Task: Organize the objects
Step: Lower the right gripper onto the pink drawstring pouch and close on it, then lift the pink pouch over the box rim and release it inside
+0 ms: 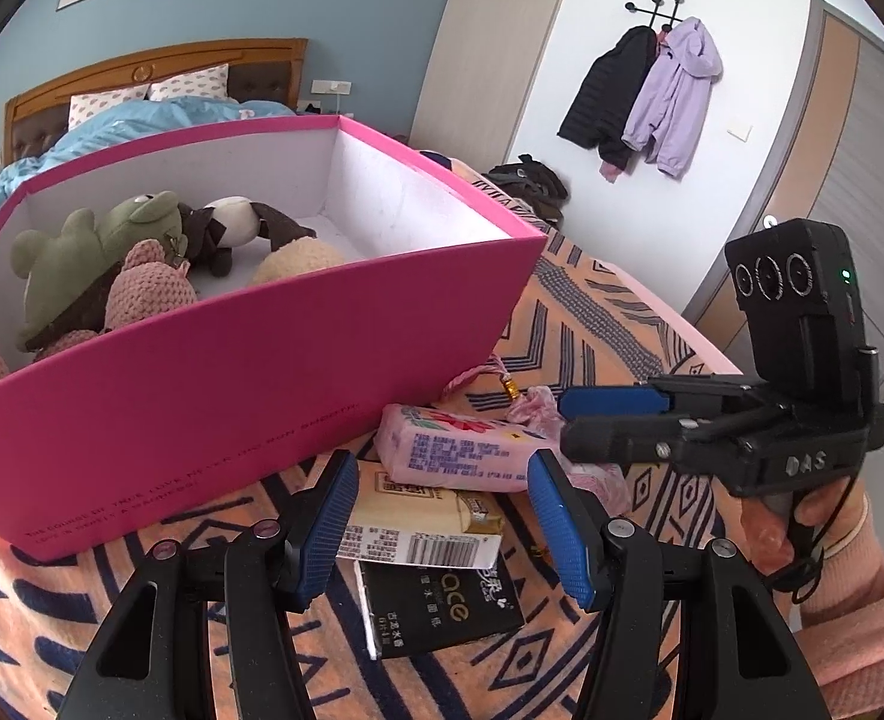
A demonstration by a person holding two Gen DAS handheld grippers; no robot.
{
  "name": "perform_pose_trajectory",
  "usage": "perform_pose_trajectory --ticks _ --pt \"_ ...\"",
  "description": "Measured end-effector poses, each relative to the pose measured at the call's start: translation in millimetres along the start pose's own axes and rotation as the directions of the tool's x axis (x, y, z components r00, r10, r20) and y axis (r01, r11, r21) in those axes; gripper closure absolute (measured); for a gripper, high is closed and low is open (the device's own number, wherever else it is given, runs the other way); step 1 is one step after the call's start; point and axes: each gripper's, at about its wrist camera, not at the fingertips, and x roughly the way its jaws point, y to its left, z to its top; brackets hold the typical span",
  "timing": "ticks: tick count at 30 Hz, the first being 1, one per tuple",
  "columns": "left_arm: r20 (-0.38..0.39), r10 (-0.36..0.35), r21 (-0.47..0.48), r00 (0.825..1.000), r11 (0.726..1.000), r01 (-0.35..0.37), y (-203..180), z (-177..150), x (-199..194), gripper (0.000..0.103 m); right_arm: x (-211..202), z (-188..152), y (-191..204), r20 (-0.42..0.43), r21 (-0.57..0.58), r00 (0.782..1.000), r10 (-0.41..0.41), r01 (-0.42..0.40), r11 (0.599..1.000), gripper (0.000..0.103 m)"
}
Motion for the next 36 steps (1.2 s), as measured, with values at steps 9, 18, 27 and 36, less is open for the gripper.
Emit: perform_pose_trajectory --ticks 9,18,27,36 --pt "-0.010 0.005 -0.001 1.000 1.000 -0.005 -4.2 -0.7 5.0 0.043 -0.5 1.9 -25.3 -0.016 0.029 0.995 -0.097 0.097 0.995 0.050" --pt "-0.016 0.003 0.023 1.000 1.000 -0.002 -12.1 -1.8 3.9 0.043 16.5 5.0 -33.8 -0.062 0.017 0.996 -0.070 0.071 0.997 0.051" --pt "-0.010 0.011 0.039 1.000 0.999 -0.010 -18.7 -3.4 2.9 0.043 15.6 -0.5 -36.4 -0.070 0.012 0.994 -0.081 0.082 0.997 0.063" --pt "-0.006 0.007 0.048 1.000 0.999 -0.006 -22.7 -3.9 0.8 0.043 -0.1 -4.0 -32.7 -0.034 0.013 0.994 -0.106 0.107 0.994 0.067"
